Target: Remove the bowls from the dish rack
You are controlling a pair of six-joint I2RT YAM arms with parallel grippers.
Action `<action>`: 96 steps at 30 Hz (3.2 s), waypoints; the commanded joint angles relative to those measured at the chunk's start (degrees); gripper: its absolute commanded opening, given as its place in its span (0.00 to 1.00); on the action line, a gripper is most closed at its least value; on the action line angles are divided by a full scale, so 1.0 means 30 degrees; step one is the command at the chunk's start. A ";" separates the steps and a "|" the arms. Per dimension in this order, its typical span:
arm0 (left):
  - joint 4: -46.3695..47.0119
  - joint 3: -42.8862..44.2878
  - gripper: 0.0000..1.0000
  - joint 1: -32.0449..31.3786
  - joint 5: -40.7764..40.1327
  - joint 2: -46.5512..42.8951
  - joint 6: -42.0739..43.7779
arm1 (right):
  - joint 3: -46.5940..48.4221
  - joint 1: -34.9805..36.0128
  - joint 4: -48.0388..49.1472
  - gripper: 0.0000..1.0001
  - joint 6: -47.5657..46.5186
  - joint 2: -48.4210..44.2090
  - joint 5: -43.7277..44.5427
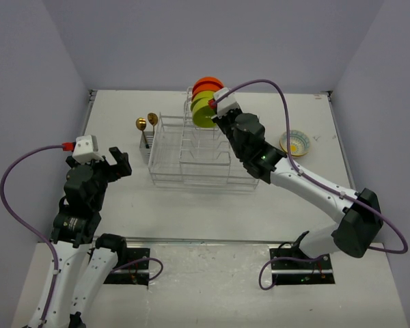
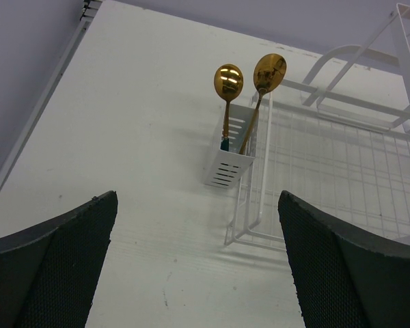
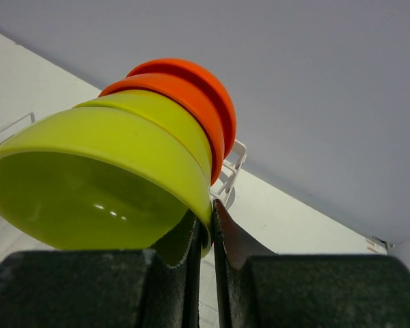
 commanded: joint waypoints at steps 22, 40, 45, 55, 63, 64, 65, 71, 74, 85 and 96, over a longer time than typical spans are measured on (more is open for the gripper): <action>0.0641 0.0074 1.00 -0.0014 -0.0248 0.0252 -0.0115 | 0.0740 -0.0641 -0.1254 0.00 0.2457 -0.2584 -0.1828; 0.0293 0.3465 1.00 -0.0043 0.6061 0.2321 0.0149 | 0.4283 -0.0787 -1.2811 0.00 1.0238 -0.4048 -0.2941; -0.0354 0.7682 1.00 -0.0539 0.9010 0.4761 -0.0057 | 0.3438 -0.1456 -1.5661 0.00 1.3028 -0.6974 -0.3350; -0.1553 0.8925 1.00 -0.4760 0.4388 0.5382 -0.0203 | -0.1686 -1.5216 -1.7135 0.00 1.5900 -1.0407 -1.3506; -0.2024 0.5203 1.00 -0.4731 -0.0744 0.3298 0.0002 | -0.8427 -1.9039 -1.4703 0.00 2.0647 -1.0056 -1.4546; -0.2199 0.5085 1.00 -0.4760 -0.0891 0.3415 0.0002 | -0.8633 -1.9039 -1.4586 0.00 2.0737 -0.9794 -1.4253; -0.2287 0.4997 1.00 -0.4731 -0.1009 0.3532 -0.0056 | -0.8925 -1.9039 -1.4295 0.00 2.0883 -0.9588 -1.3902; -0.3107 0.5844 1.00 -0.4731 -0.1389 0.4791 -0.0203 | -0.8402 -1.9186 -1.4145 0.00 2.0826 -0.5988 -1.2641; -0.3430 0.6518 1.00 -0.4731 -0.1478 0.5027 -0.0145 | -0.7963 -1.9419 -1.4174 0.00 2.0476 -0.3733 -1.1529; -0.4105 0.8189 1.00 -0.4731 -0.1041 0.5437 0.0470 | -0.7873 -2.0473 -1.4233 0.14 1.9009 -0.0065 -1.0237; -0.3929 1.2638 1.00 -0.5546 0.2098 1.0764 0.1702 | -0.6878 -2.0505 -1.5843 0.83 1.9536 -0.7323 -1.0849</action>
